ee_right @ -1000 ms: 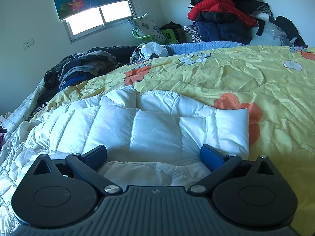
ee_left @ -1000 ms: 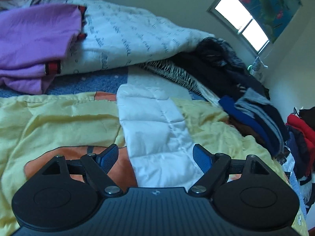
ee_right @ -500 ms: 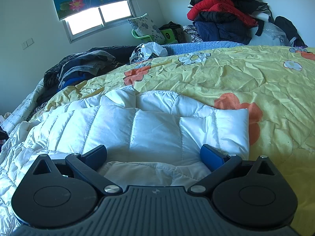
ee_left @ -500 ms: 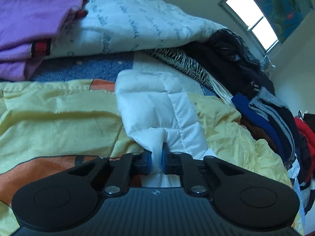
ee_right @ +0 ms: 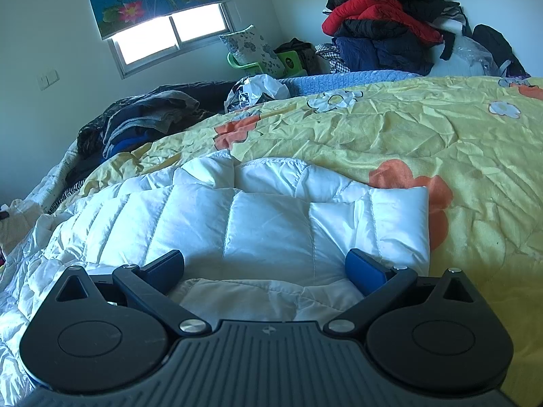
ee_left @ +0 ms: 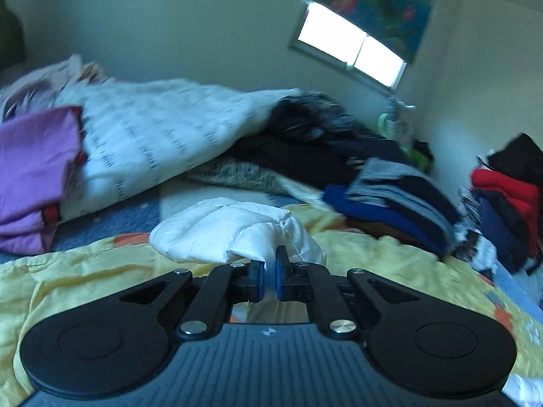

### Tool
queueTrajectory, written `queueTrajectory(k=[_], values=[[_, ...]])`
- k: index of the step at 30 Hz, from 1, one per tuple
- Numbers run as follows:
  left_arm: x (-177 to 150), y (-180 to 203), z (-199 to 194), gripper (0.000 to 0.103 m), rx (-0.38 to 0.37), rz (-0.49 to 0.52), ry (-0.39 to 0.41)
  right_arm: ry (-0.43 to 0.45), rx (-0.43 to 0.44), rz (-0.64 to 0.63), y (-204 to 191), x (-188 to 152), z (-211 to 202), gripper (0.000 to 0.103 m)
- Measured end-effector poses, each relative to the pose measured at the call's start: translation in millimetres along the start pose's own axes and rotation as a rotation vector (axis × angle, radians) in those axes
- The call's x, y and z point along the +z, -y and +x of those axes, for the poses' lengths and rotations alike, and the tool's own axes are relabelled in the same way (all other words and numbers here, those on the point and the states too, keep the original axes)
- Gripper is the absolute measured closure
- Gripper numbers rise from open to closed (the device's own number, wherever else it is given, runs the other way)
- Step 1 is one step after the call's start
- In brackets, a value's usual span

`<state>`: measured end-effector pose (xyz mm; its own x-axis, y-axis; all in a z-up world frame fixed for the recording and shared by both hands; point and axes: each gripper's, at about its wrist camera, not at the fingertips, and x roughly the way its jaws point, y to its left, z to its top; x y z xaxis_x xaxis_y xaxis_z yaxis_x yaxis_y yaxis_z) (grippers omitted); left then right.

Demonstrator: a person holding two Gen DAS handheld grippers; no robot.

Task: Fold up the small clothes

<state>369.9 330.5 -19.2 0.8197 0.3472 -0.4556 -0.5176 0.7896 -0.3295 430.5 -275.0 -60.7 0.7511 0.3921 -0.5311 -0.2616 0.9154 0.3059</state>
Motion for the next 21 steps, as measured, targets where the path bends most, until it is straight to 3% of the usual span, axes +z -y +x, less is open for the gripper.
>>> queueTrajectory(k=[3, 7, 12, 16, 21], values=[[-8, 25, -15, 0.097, -0.039, 0.051, 0.016, 0.002, 0.004, 0.006, 1, 0, -1, 0.002], [-29, 63, -34, 0.096, -0.068, 0.192, 0.052, 0.005, 0.008, 0.013, 2, 0, -1, 0.002], [-60, 96, -47, 0.096, -0.123, 0.318, 0.036, 0.008, 0.013, 0.021, 2, -1, -2, 0.002], [-76, 111, -54, 0.096, -0.15, 0.348, 0.021, 0.01, 0.018, 0.028, 3, 0, -1, 0.002], [-93, 132, -76, 0.096, -0.135, 0.391, 0.08, 0.012, 0.022, 0.035, 3, 0, -2, 0.002]])
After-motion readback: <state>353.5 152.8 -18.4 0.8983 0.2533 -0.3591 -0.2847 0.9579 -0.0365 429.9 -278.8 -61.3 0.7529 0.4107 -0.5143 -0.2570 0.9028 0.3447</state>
